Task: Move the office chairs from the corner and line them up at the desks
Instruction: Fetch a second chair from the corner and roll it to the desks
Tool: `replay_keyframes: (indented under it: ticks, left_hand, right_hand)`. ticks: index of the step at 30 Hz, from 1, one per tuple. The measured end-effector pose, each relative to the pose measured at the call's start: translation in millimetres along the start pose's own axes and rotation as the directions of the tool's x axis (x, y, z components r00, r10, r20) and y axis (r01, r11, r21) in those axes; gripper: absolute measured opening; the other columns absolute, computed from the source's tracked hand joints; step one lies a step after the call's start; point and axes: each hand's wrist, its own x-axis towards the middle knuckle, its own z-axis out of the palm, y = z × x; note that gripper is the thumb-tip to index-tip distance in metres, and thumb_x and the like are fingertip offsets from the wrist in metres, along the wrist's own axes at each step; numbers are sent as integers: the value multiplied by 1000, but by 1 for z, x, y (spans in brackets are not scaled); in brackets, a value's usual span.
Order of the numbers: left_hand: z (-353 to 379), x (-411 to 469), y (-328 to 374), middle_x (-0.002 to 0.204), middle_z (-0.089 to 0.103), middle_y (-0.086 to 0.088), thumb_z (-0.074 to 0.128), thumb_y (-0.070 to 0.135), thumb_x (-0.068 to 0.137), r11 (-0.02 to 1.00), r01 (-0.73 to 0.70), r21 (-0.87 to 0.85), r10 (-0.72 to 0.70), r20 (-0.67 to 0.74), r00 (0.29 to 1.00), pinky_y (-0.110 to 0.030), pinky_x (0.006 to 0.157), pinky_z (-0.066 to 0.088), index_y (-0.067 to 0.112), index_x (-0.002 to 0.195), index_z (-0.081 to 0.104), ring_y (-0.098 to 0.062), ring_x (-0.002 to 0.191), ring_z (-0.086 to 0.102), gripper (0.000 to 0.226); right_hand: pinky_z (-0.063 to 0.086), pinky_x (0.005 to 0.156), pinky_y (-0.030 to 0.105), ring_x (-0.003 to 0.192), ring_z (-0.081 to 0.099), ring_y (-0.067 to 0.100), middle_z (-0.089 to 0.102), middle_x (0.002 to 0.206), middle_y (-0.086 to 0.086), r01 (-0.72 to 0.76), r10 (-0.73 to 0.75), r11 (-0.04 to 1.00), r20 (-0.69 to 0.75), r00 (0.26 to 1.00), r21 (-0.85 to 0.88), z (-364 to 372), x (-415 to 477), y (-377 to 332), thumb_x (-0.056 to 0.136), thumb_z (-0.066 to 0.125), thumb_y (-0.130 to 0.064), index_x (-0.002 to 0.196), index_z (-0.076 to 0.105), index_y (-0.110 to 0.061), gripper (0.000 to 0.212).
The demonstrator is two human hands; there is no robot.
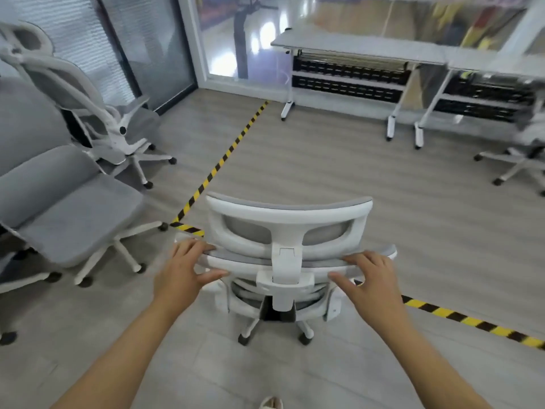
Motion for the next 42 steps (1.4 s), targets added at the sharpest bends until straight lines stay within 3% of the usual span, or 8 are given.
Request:
replay_keyframes:
  ticks: [3,7,14,19,26,29,37,42]
  left_hand:
    - [35,72,16,107,39,29,52,84,65,994,-95,-55,99,63,993,-27,71,39,34,104,63,-9,117,43,64]
    - [92,163,43,109,41,25,58,75,68,976,-183,-115,195,103,975,-35,69,47,32,106,62,-15,115,47,57]
    - [195,310,112,118,48,19,58,74,70,954,-271,-126,289,153,945,-39,69,49,38,108,58,-12,119,44,53]
    - [260,400,173,120,49,15,57,74,70,942,-305,-138,328,191,925,-37,70,49,34,111,58,-13,115,46,57]
    - [337,530,243,105,41,25,59,74,66,923,-339,-182,376,232,897,-34,73,46,34,105,59,-12,109,48,56]
    - [375,594,266,107,45,18,57,79,67,908,-369,-199,411,256,875,-33,78,46,34,105,57,-15,109,49,59]
    - [491,769,342,109,49,10,64,65,66,878,-379,-292,454,260,852,-33,82,43,24,107,61,-14,110,44,58]
    - [549,879,392,101,47,17,53,82,66,840,-469,-273,533,256,806,-29,82,40,24,101,63,-10,101,42,69]
  right_hand:
    - [39,86,31,95,41,11,53,94,-13,-62,61,992,-15,998,-113,-15,42,22,71,63,-68,102,69,-23,55]
    - [41,90,35,98,40,13,54,96,-10,-187,180,969,-54,982,-161,-31,98,61,72,69,-62,105,69,-23,51]
    - [39,93,34,111,41,18,57,107,-9,-320,308,935,-97,947,-155,-64,207,154,74,71,-58,107,67,-23,49]
    - [39,93,36,110,41,18,58,109,-8,-364,343,916,-139,929,-171,-90,287,227,74,70,-60,108,66,-24,49]
    - [39,98,35,114,41,17,59,116,-8,-391,359,890,-170,918,-235,-117,403,315,76,66,-64,112,65,-26,52]
    - [37,100,36,113,42,19,59,114,-7,-425,393,874,-170,904,-238,-126,459,351,74,67,-64,112,66,-25,55]
    - [42,95,35,107,45,17,58,109,-8,-477,406,853,-308,861,-211,-140,612,456,77,69,-59,112,65,-24,50]
    - [42,99,41,114,50,25,60,117,2,-525,444,798,-299,845,-296,-158,707,510,82,65,-55,121,64,-16,55]
